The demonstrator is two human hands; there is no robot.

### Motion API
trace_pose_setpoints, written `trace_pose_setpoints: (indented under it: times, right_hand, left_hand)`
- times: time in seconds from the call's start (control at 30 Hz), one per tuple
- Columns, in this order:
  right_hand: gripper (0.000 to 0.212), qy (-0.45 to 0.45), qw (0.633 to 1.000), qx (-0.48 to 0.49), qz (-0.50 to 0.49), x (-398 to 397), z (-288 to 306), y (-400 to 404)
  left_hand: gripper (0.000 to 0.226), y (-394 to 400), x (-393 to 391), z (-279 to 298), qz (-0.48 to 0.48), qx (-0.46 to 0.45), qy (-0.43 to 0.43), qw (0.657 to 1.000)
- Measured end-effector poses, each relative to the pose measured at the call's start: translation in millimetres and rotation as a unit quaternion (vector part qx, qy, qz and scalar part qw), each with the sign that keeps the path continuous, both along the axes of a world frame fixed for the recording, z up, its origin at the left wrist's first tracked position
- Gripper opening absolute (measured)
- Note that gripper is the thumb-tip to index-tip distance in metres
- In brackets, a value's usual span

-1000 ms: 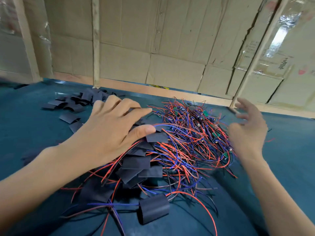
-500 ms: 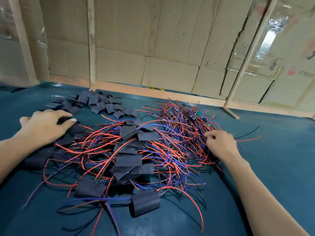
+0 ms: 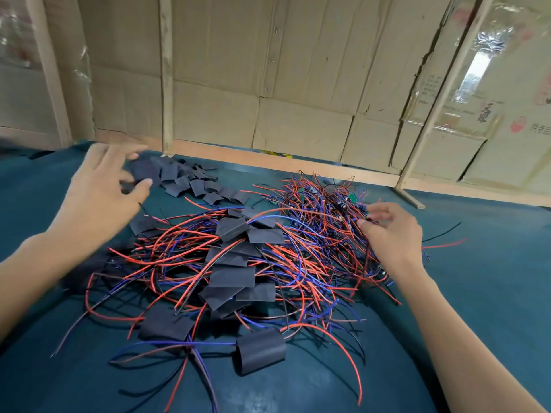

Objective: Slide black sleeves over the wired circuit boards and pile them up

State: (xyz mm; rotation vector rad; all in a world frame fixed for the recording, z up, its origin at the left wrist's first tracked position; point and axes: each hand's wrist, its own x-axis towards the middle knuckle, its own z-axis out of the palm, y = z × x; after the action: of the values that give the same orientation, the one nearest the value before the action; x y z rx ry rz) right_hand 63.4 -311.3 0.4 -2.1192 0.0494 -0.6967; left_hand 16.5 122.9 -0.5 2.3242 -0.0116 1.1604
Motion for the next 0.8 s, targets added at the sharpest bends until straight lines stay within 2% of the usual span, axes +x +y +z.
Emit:
trace_pose_setpoints:
  times: [0.07, 0.13, 0.17, 0.23, 0.3, 0.37, 0.47, 0.57, 0.67, 0.8]
  right_hand:
    - [0.024, -0.046, 0.993, 0.1, 0.038, -3.1, 4.2, 7.6]
    - [0.027, -0.075, 0.971, 0.21, 0.084, -4.6, 10.2, 16.4]
    - [0.028, -0.085, 0.952, 0.273, 0.112, -5.7, 14.3, 20.7]
    - [0.03, -0.087, 0.885, 0.413, 0.197, -9.5, 22.3, 28.3]
    - [0.031, -0.067, 0.827, 0.489, 0.269, -14.3, 28.4, 33.2]
    - [0.032, -0.045, 0.81, 0.493, 0.314, -19.0, 32.8, 36.7]
    - [0.034, -0.01, 0.808, 0.476, 0.346, -25.1, 38.1, 42.3]
    - [0.036, 0.022, 0.79, 0.467, 0.396, -32.0, 42.2, 44.4]
    - [0.037, 0.049, 0.782, 0.428, 0.451, -41.1, 45.8, 46.7]
    - [0.039, 0.059, 0.785, 0.401, 0.468, -49.5, 48.1, 58.1]
  left_hand:
    - [0.066, -12.8, -4.9, 10.9, -0.028, -0.009, -0.051, 0.998]
    - [0.068, -22.1, -5.8, 19.2, -0.037, -0.021, -0.1, 0.994]
    - [0.069, -24.6, -5.7, 21.7, -0.038, -0.032, -0.12, 0.992]
    - [0.07, -23.4, -6.8, 24.7, -0.034, -0.051, -0.142, 0.988]
    - [0.066, -17.7, -9.8, 26.7, -0.018, -0.036, -0.143, 0.989]
    - [0.061, -15.2, -13.4, 31.4, -0.007, -0.035, -0.141, 0.989]
    - [0.048, -27.4, -23.3, 40.3, -0.014, -0.018, -0.166, 0.986]
    - [0.033, -49.3, -33.7, 47.2, -0.054, 0.021, -0.172, 0.983]
    - [0.027, -69.7, -42.1, 50.2, -0.105, 0.091, -0.112, 0.984]
    - [0.026, -83.0, -49.9, 47.1, -0.171, 0.206, -0.056, 0.962]
